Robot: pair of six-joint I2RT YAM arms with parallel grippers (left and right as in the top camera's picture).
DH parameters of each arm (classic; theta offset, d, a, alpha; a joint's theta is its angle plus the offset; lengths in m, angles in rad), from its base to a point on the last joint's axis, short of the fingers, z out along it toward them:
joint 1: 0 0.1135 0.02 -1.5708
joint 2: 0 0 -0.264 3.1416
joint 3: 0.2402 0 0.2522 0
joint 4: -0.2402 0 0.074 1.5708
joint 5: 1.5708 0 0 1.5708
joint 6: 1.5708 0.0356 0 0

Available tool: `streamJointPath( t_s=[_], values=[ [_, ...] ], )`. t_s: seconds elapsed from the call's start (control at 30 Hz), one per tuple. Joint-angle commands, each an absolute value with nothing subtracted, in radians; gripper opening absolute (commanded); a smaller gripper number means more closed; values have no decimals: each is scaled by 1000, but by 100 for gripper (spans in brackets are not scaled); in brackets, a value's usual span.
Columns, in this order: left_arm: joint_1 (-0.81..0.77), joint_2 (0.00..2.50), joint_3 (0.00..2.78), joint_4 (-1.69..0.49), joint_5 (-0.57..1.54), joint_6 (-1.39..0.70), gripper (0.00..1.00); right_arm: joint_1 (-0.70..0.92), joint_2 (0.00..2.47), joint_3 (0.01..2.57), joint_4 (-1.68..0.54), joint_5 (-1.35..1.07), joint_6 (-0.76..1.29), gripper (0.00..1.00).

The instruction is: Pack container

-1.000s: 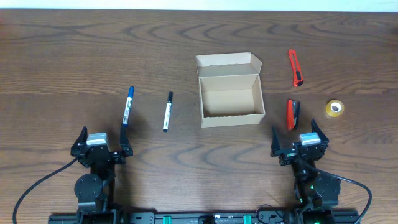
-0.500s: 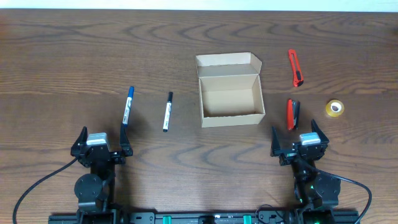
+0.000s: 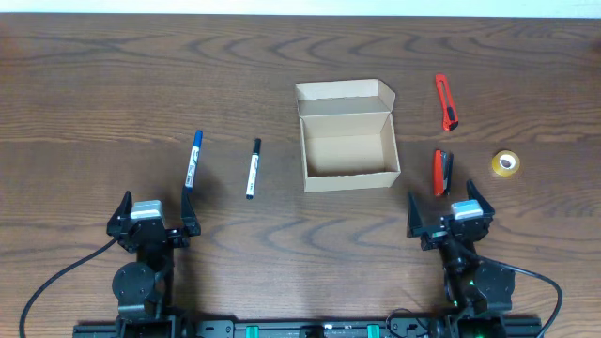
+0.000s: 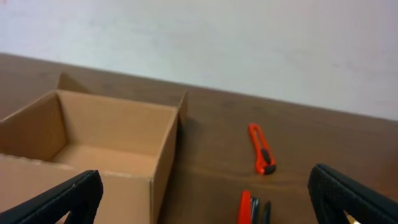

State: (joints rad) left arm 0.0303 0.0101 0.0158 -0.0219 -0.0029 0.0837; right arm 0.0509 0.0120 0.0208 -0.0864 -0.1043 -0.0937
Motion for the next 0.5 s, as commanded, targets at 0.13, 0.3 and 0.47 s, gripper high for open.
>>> streamJointPath(
  t_s=[0.13,0.3,0.47],
  values=[
    [34,4,4,-76,17,98,95,59,56,280,-381,109,-75,99],
    [34,4,4,-76,17,98,95,59,231,532,-557,266,-22,99],
    [34,4,4,-76,17,98,95,59,498,811,-688,353,10,99]
  ],
)
